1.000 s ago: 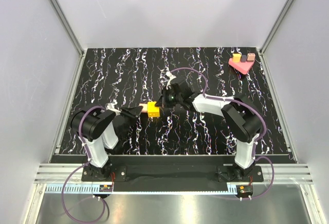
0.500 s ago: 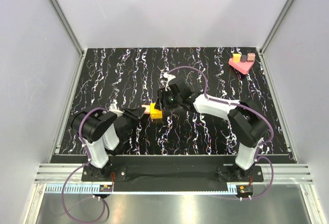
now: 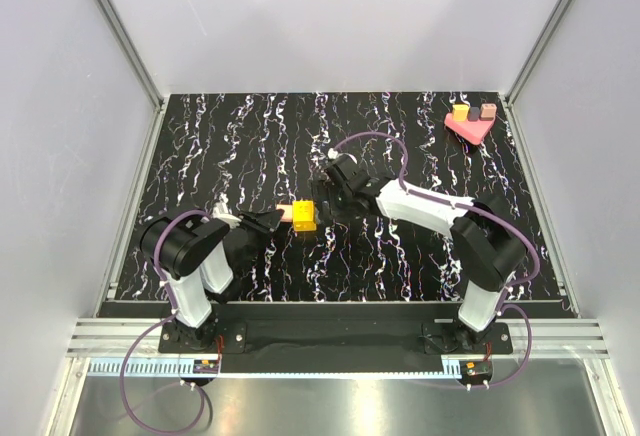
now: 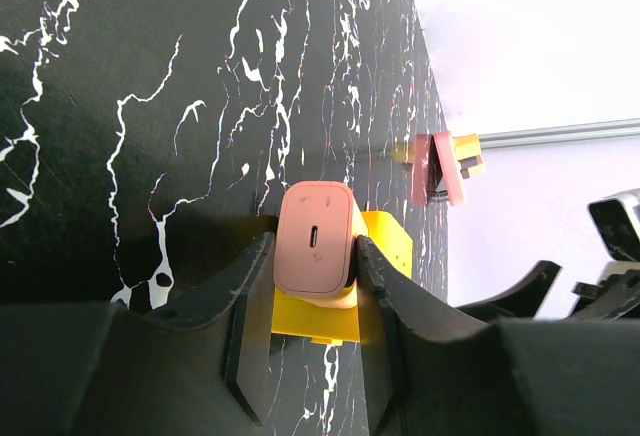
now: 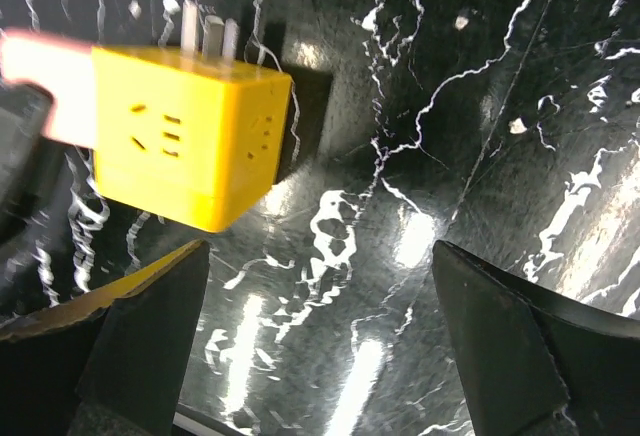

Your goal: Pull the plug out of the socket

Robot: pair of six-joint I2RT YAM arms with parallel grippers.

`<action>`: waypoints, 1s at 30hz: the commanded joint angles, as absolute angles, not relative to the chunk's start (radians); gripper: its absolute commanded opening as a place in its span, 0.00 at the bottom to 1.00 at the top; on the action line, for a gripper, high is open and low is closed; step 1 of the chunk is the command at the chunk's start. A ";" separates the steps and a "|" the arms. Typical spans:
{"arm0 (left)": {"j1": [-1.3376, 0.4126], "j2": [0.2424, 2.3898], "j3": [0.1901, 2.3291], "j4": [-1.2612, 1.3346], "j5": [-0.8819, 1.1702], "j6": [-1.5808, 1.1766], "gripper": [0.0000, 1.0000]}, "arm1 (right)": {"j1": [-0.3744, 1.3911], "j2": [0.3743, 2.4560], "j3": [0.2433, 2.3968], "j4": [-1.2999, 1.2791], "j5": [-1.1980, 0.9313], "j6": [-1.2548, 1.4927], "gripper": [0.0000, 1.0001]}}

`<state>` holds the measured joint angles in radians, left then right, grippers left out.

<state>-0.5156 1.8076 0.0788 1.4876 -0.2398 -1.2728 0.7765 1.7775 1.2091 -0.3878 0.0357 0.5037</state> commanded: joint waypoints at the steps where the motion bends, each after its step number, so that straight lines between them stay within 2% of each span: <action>1: -0.531 1.825 -0.017 1.666 -0.265 -1.161 0.00 | 0.790 1.761 1.317 -0.432 0.150 0.609 1.00; 9: -0.540 1.836 -0.011 1.666 -0.261 -1.147 0.00 | 0.802 1.971 1.580 -0.623 0.187 0.703 1.00; 24: -0.545 1.842 -0.006 1.666 -0.262 -1.149 0.00 | 0.848 2.120 1.758 -0.699 0.247 0.742 0.96; 30: -0.545 1.842 -0.006 1.666 -0.265 -1.149 0.00 | 0.865 2.141 1.779 -0.707 0.244 0.744 0.90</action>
<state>-0.5312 1.8084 0.0784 1.4895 -0.2512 -1.2648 0.8482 2.1262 1.7382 -0.6819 0.2127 0.7319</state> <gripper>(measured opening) 0.365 0.907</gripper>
